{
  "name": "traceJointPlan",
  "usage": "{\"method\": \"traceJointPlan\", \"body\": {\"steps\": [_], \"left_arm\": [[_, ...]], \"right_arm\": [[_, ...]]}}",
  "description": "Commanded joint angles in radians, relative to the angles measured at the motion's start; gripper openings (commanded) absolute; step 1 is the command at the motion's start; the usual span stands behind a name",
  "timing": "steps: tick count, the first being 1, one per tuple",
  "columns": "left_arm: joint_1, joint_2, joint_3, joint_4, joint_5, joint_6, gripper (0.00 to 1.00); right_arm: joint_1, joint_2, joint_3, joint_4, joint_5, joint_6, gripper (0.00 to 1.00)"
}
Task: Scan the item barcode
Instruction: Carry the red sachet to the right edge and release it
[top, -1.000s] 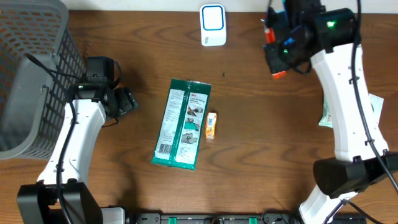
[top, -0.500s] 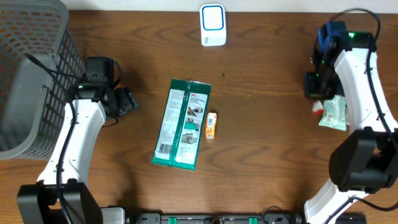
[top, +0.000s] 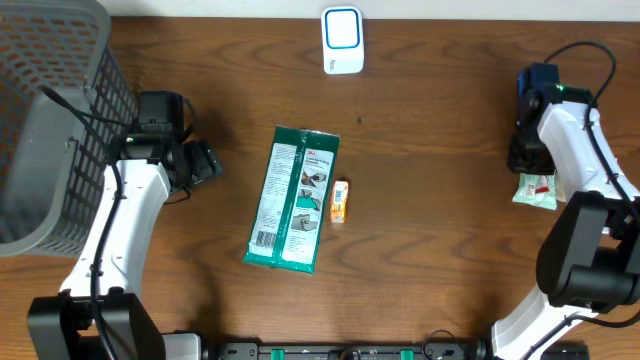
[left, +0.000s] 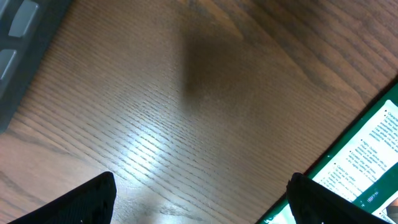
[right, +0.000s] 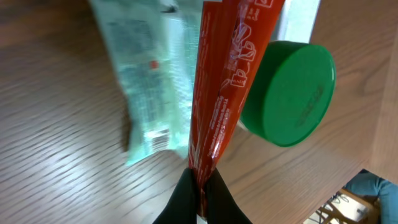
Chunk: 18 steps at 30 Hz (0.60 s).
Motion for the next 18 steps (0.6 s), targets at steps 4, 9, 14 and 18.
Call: {"method": "traceJointPlan", "body": {"steps": [4, 9, 14, 18], "left_arm": [[0.003, -0.003, 0.005, 0.0, -0.016, 0.002, 0.89], [0.003, -0.003, 0.005, 0.0, -0.016, 0.003, 0.89], [0.003, -0.003, 0.005, 0.0, -0.016, 0.002, 0.89], [0.003, -0.003, 0.005, 0.0, -0.016, 0.002, 0.89]], "right_arm": [[-0.047, 0.001, -0.056, 0.046, 0.045, 0.006, 0.3], [-0.052, 0.001, -0.056, 0.049, 0.003, 0.005, 0.52], [-0.052, 0.001, -0.056, 0.055, -0.017, 0.005, 0.57], [-0.052, 0.001, -0.056, 0.054, -0.017, 0.005, 0.47]]}}
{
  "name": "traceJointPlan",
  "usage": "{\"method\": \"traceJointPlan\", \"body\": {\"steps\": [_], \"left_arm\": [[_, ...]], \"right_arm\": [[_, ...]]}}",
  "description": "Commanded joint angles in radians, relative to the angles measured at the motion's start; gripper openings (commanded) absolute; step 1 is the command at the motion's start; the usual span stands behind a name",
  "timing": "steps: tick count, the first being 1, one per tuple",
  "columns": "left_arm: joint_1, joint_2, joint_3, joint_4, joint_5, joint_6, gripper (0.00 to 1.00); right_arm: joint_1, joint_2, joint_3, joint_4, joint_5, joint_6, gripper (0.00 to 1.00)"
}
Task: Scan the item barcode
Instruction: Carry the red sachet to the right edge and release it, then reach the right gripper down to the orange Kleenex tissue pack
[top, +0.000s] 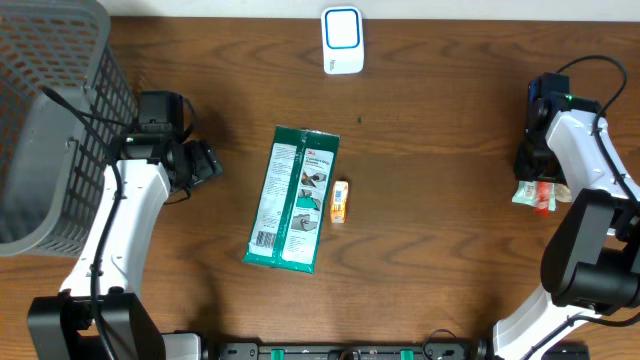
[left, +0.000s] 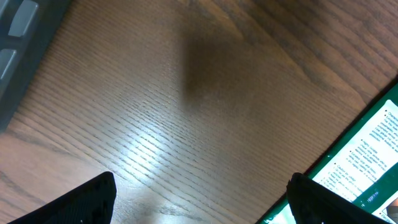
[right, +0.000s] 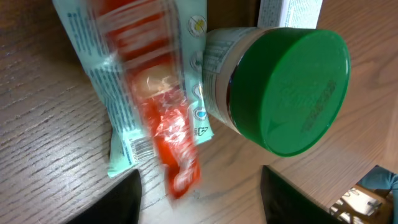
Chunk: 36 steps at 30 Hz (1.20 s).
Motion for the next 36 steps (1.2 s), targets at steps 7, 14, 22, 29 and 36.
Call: {"method": "traceJointPlan", "body": {"steps": [7, 14, 22, 29, 36], "left_arm": [[0.003, -0.003, 0.005, 0.0, -0.016, 0.002, 0.89], [0.003, -0.003, 0.005, 0.0, -0.016, 0.002, 0.89], [0.003, -0.003, 0.005, 0.0, -0.016, 0.002, 0.89], [0.003, -0.003, 0.005, 0.0, -0.016, 0.002, 0.89], [0.003, -0.003, 0.005, 0.0, -0.016, 0.002, 0.89]], "right_arm": [[-0.002, 0.001, -0.005, 0.003, -0.05, 0.008, 0.63], [-0.002, 0.001, -0.005, 0.051, -0.613, -0.094, 0.63], [0.049, 0.001, -0.005, 0.038, -1.177, -0.16, 0.64], [0.243, 0.001, -0.005, 0.048, -1.184, -0.111, 0.74], [0.477, 0.001, -0.005, 0.102, -0.983, 0.115, 0.75]]}}
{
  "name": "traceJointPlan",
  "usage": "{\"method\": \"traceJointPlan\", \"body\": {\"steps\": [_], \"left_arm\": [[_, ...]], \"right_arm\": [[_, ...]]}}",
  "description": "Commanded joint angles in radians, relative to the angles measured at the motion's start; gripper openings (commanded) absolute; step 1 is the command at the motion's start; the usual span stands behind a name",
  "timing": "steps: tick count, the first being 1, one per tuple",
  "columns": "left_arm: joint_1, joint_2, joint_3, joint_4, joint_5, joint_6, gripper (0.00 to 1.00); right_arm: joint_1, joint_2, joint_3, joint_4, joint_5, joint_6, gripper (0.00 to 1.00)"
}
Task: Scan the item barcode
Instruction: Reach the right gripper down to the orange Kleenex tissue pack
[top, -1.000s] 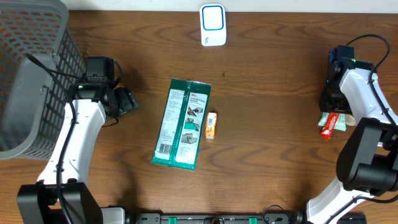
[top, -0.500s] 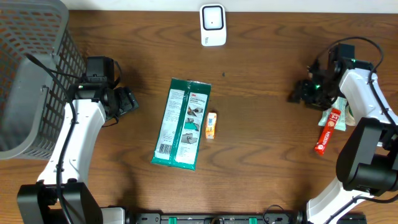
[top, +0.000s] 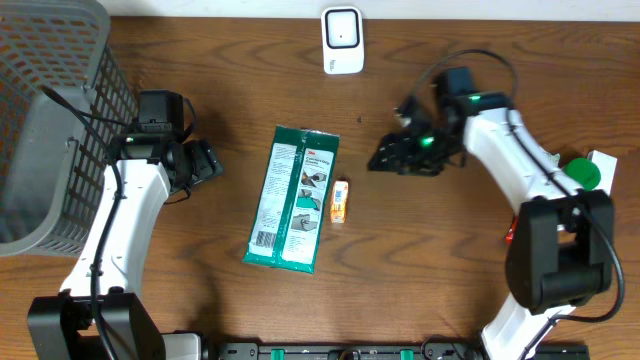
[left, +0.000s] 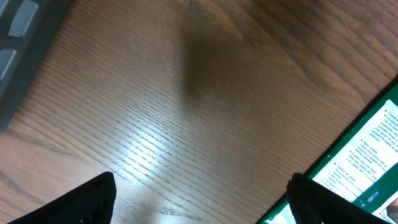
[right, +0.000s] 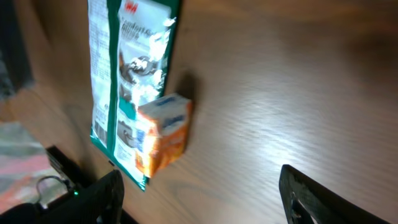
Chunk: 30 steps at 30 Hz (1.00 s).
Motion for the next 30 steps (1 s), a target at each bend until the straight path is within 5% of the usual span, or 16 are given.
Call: {"method": "traceJointPlan", "body": {"steps": [1, 13, 30], "left_arm": [[0.003, -0.003, 0.005, 0.0, -0.016, 0.002, 0.89], [0.003, -0.003, 0.005, 0.0, -0.016, 0.002, 0.89], [0.003, -0.003, 0.005, 0.0, -0.016, 0.002, 0.89]], "right_arm": [[0.105, 0.001, -0.005, 0.018, 0.129, 0.149, 0.75], [0.403, 0.002, -0.005, 0.071, 0.566, 0.386, 0.77], [0.531, 0.003, -0.077, 0.153, 0.764, 0.536, 0.72]]}}
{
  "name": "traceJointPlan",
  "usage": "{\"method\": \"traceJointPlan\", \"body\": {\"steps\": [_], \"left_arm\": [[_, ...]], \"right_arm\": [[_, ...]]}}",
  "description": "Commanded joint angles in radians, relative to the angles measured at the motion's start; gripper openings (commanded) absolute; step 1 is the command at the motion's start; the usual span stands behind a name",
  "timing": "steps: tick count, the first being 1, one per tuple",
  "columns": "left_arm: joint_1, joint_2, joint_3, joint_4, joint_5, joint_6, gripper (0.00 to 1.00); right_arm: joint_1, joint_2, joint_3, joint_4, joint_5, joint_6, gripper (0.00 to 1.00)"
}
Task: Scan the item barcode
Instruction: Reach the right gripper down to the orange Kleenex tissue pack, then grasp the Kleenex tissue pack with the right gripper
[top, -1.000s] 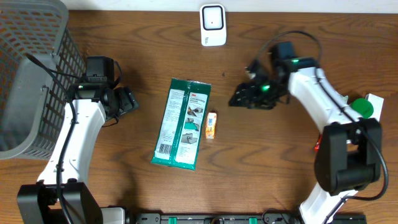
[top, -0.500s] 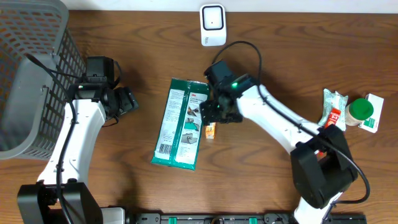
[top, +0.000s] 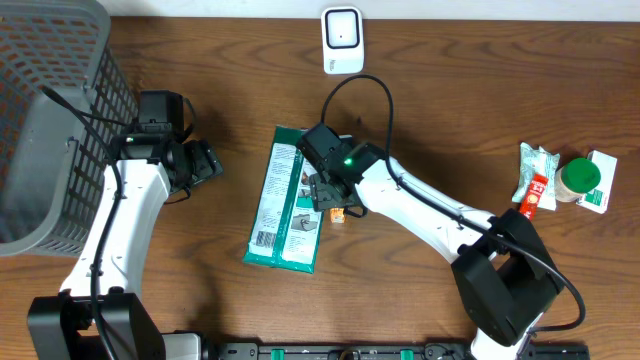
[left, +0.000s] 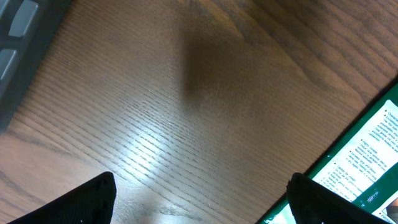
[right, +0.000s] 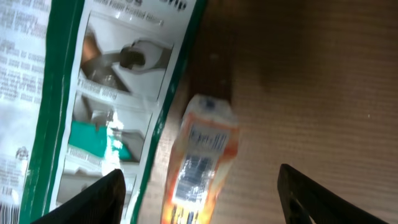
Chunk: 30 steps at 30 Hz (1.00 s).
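Observation:
A small orange box (top: 339, 212) lies on the wooden table just right of a long green package (top: 288, 200). My right gripper (top: 326, 190) hovers over the box, open. In the right wrist view the box (right: 201, 160) shows a barcode panel and lies between the two black fingers (right: 98, 198), with the green package (right: 93, 93) on the left. A white scanner (top: 342, 40) stands at the far edge. My left gripper (top: 205, 162) is open to the left of the package, over bare wood, with nothing between its fingertips (left: 84, 200).
A grey mesh basket (top: 50, 110) fills the far left corner. At the right edge lie a mint packet (top: 532, 165), a red sachet (top: 531, 195), a green-lidded jar (top: 578, 177) and a white box (top: 600, 182). The green package's edge (left: 368, 165) shows in the left wrist view.
My right gripper has moved from right of the small orange box, mid-table, to directly over it, still open. The left arm and the items have not moved.
My right gripper was shut on the red sachet at the far right beside the green-lidded jar. Then it was open with the sachet lying on the mint packet. Later the arm was over the table's middle, and now it is over the orange box.

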Motion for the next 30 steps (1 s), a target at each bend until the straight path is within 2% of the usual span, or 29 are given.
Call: {"method": "traceJointPlan", "body": {"steps": [1, 6, 12, 18, 27, 30], "left_arm": [[0.003, -0.003, 0.005, 0.0, -0.016, 0.002, 0.89], [0.003, -0.003, 0.005, 0.0, -0.016, 0.003, 0.89], [0.003, -0.003, 0.005, 0.0, -0.016, 0.002, 0.89], [0.003, -0.003, 0.005, 0.0, -0.016, 0.002, 0.89], [0.003, -0.003, 0.005, 0.0, -0.016, 0.002, 0.89], [0.003, -0.003, 0.005, 0.0, -0.016, 0.002, 0.89]], "right_arm": [[0.003, 0.003, -0.05, 0.029, 0.041, 0.062, 0.7], [-0.014, 0.003, -0.074, 0.008, 0.12, 0.061, 0.61], [-0.095, -0.043, -0.074, -0.109, 0.24, 0.052, 0.61], [-0.179, -0.113, -0.074, -0.122, 0.235, -0.086, 0.63], [-0.274, -0.116, -0.077, -0.134, 0.021, -0.098, 0.63], [-0.273, -0.116, -0.077, -0.131, -0.022, -0.11, 0.51]]}}
